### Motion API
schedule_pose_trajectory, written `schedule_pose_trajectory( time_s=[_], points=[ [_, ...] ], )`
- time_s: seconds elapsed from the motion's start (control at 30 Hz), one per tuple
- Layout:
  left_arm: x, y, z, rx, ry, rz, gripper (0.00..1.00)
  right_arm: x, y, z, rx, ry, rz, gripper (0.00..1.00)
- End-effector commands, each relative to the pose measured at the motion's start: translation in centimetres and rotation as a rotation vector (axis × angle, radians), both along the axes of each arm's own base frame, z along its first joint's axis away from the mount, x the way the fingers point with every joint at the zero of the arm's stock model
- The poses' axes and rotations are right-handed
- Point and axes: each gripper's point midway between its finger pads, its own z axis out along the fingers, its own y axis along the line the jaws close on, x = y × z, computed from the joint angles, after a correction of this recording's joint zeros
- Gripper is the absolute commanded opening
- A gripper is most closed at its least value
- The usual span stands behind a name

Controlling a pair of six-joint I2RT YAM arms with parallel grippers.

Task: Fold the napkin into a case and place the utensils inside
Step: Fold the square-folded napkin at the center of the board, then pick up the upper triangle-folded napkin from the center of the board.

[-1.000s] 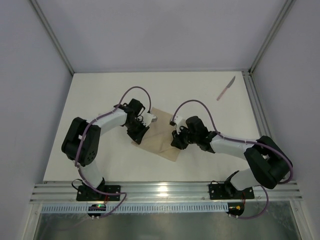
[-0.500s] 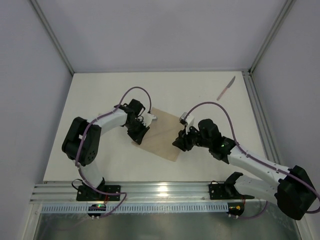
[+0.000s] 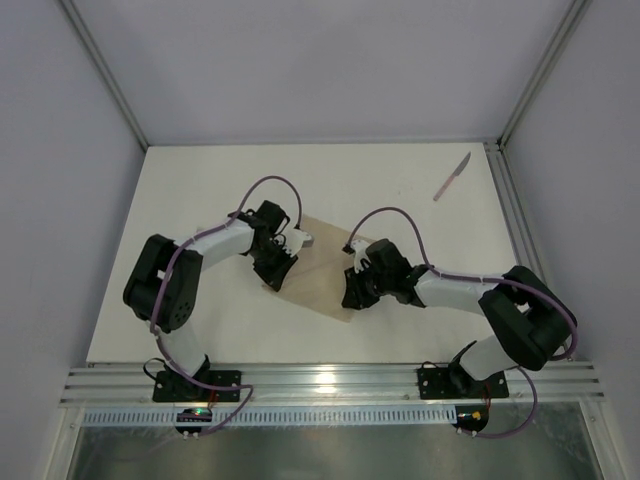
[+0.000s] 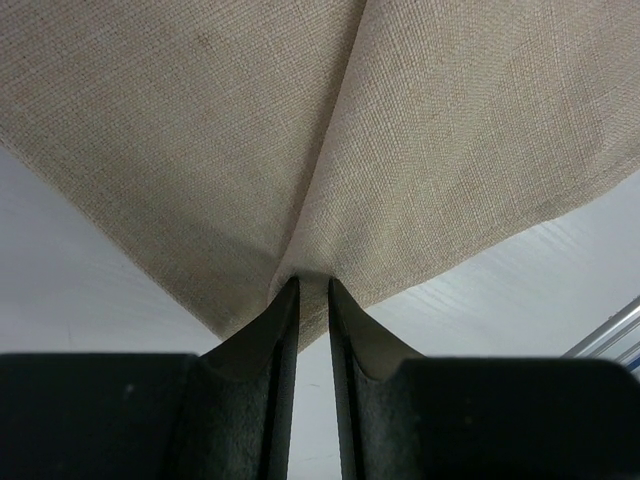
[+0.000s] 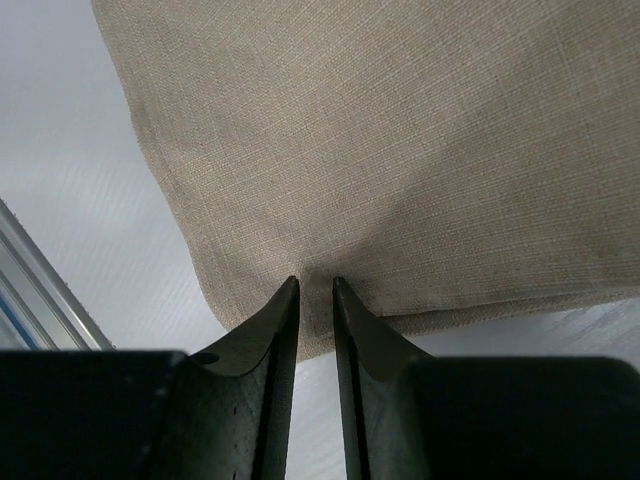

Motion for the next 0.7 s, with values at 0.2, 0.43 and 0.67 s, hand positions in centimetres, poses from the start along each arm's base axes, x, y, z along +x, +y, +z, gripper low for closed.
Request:
schedule_pose_trajectory(
  time_s=[0.2, 0.43, 0.67],
  points=[
    [0.6, -0.8, 2.8, -0.058, -0.074, -0.037, 0.22, 2.0, 0.5, 6.0, 0.066, -0.03, -0.084, 0.24],
    [1.2, -1.6, 5.8, -0.102, -0.103, -0.047, 0.23, 8.0, 0.8, 9.6, 0.137, -0.07, -0.19, 0.19],
    [0.6, -0.5, 3.4, -0.042, -0.073, -0.038, 0.22, 12.2, -1.5, 6.5, 0.147, -0.003, -0.306, 0.08]
  ],
)
